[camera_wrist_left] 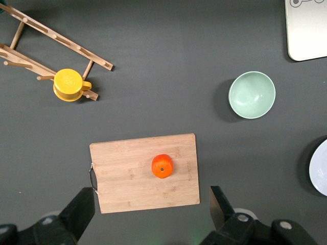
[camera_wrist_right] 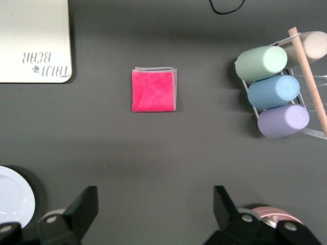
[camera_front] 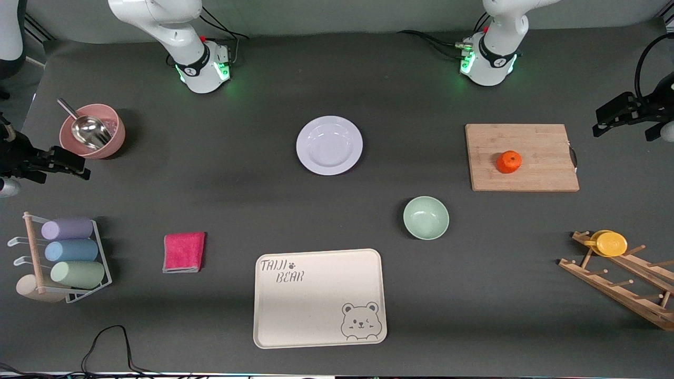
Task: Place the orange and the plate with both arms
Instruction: 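Move the left gripper toward the orange while the right gripper reaches the plate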
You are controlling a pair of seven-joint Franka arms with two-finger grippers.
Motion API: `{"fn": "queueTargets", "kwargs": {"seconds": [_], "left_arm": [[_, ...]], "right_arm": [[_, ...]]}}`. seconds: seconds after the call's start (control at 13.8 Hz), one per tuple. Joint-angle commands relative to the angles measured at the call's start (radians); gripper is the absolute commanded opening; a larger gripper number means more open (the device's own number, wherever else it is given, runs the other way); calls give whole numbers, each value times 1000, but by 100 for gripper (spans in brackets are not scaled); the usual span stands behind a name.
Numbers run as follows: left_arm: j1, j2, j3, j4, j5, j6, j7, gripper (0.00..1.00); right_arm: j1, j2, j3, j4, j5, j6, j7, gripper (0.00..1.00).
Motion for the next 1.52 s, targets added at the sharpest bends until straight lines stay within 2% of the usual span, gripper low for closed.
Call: {"fn": "queueTargets", "kwargs": {"seconds": [0.0, 0.29, 0.58, 0.87, 1.01, 1.23, 1.45], "left_arm": [[-6, 12, 2, 27, 14, -12, -2, 100], [-9, 15, 2, 25, 15, -27, -1, 100], [-9, 16, 2, -79, 19, -17, -7, 100], [-1, -7, 3, -287, 32, 132, -13, 100], [4, -42, 5, -416, 32, 225, -16, 100], [2, -120, 5, -635, 32, 426, -18, 100], [0, -137, 5, -777, 32, 584, -18, 100]], "right_arm": [[8, 0, -4, 5, -9, 4, 22, 100], [8, -4, -4, 3, -9, 4, 22, 100], [8, -12, -4, 3, -9, -5, 22, 100], [11, -93, -2, -78, -6, -10, 28, 100], [40, -144, 1, -130, -6, -8, 117, 100], [92, -251, 1, -256, -6, 33, 186, 100], [154, -345, 2, -371, -6, 73, 275, 100]]}}
